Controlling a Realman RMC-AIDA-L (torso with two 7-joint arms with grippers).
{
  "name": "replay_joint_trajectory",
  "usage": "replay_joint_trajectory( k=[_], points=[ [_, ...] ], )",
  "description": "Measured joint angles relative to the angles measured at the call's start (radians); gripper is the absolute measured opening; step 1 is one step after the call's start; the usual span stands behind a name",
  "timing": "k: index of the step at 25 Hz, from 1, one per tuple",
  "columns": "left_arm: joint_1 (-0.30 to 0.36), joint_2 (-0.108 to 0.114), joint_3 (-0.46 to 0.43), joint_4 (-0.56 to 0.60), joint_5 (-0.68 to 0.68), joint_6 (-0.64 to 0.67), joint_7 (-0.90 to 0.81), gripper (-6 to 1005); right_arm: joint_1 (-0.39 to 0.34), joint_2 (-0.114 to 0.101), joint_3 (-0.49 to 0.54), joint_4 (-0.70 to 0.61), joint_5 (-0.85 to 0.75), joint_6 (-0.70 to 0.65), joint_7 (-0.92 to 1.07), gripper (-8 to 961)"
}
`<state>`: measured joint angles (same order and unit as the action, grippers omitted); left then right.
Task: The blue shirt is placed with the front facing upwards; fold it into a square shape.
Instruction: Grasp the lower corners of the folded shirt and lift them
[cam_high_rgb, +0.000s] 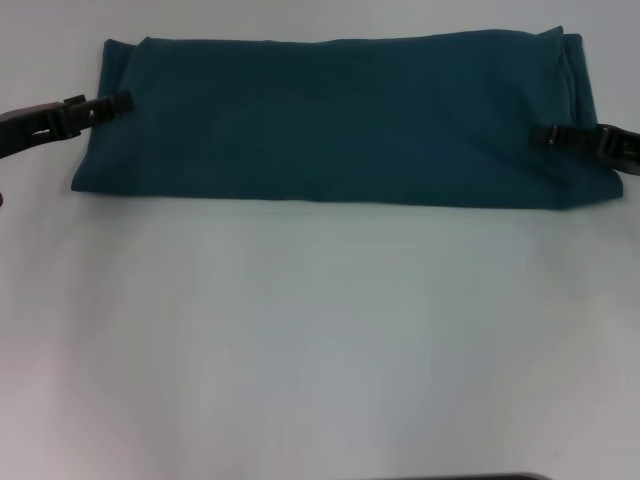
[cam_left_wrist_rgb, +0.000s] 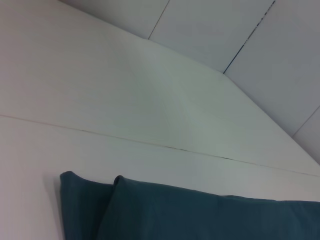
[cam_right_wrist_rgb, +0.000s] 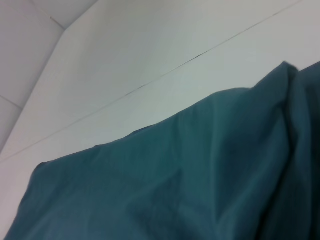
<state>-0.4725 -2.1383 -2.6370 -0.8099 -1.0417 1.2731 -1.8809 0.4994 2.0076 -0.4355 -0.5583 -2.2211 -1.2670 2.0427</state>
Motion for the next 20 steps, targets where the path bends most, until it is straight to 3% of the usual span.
replay_joint_trajectory(
  k=[10,20],
  points=[
    [0.0,0.0,0.0,0.0,-0.002,0.0,0.002,843,0.004,0.002,0.006,-0.007,0.0,-0.024,-0.004,747],
    [0.0,-0.002,0.0,0.001,-0.002,0.0,0.002,843,-0.026,-0.025,0.052,-0.013,0.0,-0.034,-0.003,746]
  ],
)
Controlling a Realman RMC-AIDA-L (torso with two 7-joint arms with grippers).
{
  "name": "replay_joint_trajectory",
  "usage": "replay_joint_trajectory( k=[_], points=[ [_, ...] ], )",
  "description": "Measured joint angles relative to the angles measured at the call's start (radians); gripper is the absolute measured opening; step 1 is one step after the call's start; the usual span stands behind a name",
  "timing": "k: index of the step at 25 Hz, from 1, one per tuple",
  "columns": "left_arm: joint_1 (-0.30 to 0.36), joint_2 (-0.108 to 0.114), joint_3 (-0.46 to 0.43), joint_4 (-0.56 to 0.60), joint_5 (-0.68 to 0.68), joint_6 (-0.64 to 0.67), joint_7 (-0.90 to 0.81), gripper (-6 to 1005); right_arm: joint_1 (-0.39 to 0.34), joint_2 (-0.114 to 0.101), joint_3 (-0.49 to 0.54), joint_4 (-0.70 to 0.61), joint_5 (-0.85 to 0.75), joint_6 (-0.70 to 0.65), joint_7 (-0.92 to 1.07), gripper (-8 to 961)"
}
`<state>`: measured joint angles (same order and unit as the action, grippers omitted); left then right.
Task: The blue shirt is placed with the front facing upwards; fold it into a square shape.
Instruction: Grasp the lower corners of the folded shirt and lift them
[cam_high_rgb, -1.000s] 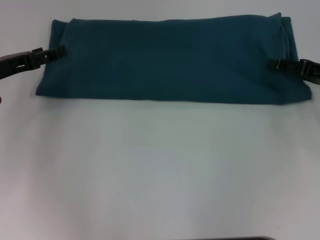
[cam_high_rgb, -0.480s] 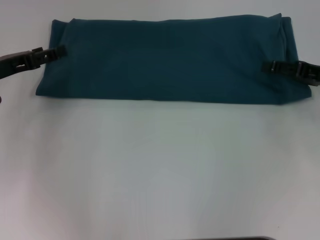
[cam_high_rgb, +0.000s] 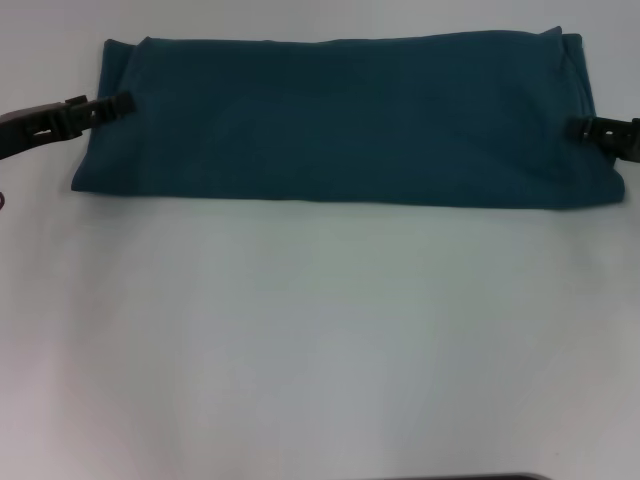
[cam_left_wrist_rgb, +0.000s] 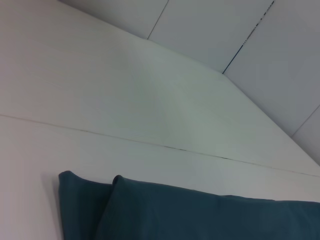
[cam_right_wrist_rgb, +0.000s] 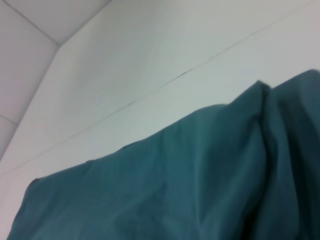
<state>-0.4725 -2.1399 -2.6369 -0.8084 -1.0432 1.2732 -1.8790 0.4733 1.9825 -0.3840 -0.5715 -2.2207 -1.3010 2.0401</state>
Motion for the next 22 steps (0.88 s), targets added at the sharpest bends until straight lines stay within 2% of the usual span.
replay_joint_trajectory(
  k=[7,22],
  points=[
    [0.0,-0.007,0.0,0.0,0.0,0.0,0.001,843,-0.019,-0.024,0.028,-0.019,0.001,-0.032,0.01,747],
    [-0.002,-0.012,0.0,0.0,0.0,0.0,0.008,843,-0.031,-0.027,0.076,-0.091,0.009,-0.07,0.037,747]
  ],
)
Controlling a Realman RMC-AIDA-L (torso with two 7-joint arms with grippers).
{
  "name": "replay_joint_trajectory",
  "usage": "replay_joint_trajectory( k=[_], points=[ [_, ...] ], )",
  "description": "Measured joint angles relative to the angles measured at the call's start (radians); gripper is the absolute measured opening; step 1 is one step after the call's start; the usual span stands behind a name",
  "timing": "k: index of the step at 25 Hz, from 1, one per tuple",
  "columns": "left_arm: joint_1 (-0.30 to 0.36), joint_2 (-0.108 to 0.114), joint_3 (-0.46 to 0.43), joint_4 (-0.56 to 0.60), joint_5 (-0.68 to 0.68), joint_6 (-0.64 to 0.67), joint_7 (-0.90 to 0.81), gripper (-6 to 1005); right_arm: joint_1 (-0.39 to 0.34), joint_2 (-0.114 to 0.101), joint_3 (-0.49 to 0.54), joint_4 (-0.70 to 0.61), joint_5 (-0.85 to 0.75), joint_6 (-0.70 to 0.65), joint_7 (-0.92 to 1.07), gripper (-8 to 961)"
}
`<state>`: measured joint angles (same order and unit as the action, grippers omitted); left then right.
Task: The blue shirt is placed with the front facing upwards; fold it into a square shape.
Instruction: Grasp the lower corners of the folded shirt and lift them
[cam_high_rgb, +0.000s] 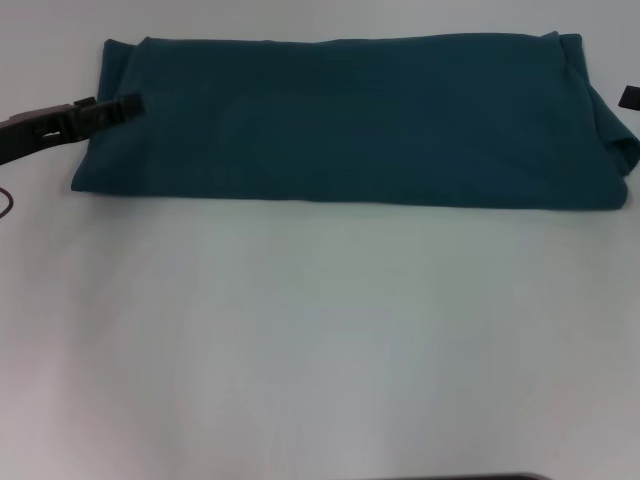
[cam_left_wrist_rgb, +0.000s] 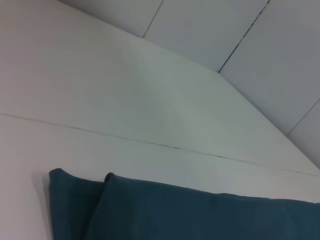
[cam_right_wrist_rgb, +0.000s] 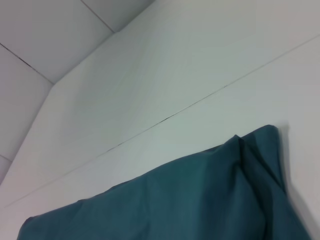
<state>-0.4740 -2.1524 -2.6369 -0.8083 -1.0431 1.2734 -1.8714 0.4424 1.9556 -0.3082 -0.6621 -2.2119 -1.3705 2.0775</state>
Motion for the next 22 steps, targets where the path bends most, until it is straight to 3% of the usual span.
replay_joint_trajectory(
  k=[7,13,22],
  points=[
    [0.011,0.011,0.0,0.0,0.0,0.011,-0.002,843,-0.001,0.002,-0.015,-0.001,-0.005,-0.011,-0.011,748],
    [0.027,0.023,0.0,-0.002,0.001,0.042,-0.003,843,-0.028,-0.014,-0.024,0.011,-0.019,-0.061,-0.01,748],
    [0.039,0.025,-0.004,-0.006,0.001,0.046,0.0,843,-0.034,-0.015,-0.036,0.048,-0.064,-0.071,-0.006,748]
  ],
)
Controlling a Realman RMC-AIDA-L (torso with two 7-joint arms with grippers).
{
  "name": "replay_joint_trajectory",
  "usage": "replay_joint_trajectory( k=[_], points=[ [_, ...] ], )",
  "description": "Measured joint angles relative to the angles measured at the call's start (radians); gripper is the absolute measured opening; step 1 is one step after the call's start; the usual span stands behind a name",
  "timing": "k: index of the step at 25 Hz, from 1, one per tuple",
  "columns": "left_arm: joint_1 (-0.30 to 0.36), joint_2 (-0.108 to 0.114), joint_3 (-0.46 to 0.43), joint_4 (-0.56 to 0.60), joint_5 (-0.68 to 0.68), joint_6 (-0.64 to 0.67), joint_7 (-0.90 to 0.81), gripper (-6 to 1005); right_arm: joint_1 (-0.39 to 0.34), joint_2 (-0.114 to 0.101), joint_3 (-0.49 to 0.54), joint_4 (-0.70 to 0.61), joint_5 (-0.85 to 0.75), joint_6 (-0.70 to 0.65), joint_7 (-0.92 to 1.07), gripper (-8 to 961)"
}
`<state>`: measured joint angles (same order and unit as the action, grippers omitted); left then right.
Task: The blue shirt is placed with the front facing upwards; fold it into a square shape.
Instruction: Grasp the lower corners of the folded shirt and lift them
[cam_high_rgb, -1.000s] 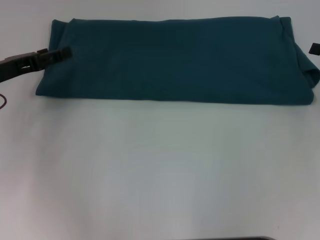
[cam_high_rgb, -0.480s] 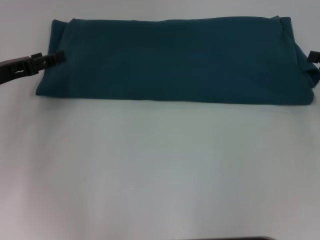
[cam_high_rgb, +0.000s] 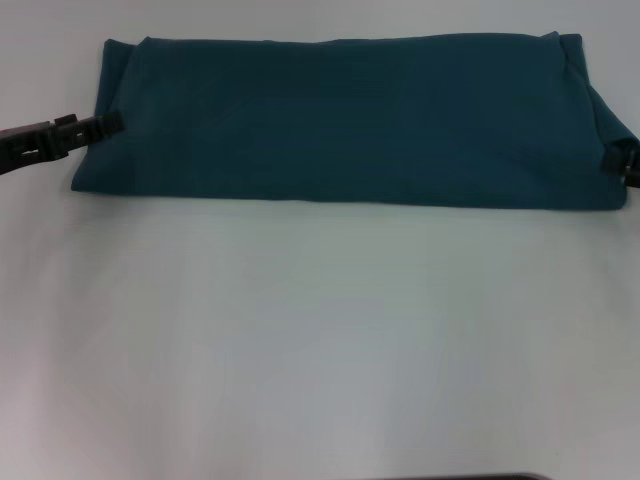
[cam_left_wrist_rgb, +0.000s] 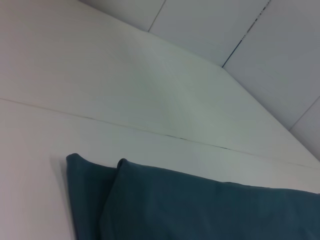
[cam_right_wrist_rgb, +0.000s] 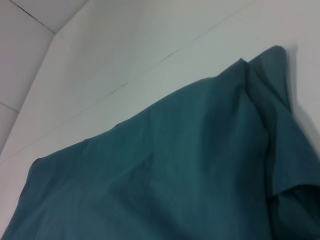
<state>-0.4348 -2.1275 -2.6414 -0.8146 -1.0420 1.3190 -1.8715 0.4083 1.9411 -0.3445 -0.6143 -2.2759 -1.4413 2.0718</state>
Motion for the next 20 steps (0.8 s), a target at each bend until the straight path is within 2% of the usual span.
replay_joint_trajectory(
  k=[20],
  points=[
    [-0.001,-0.001,0.0,0.005,-0.001,-0.008,0.002,842,-0.001,0.011,-0.001,0.005,-0.021,0.036,-0.001,748]
  ],
)
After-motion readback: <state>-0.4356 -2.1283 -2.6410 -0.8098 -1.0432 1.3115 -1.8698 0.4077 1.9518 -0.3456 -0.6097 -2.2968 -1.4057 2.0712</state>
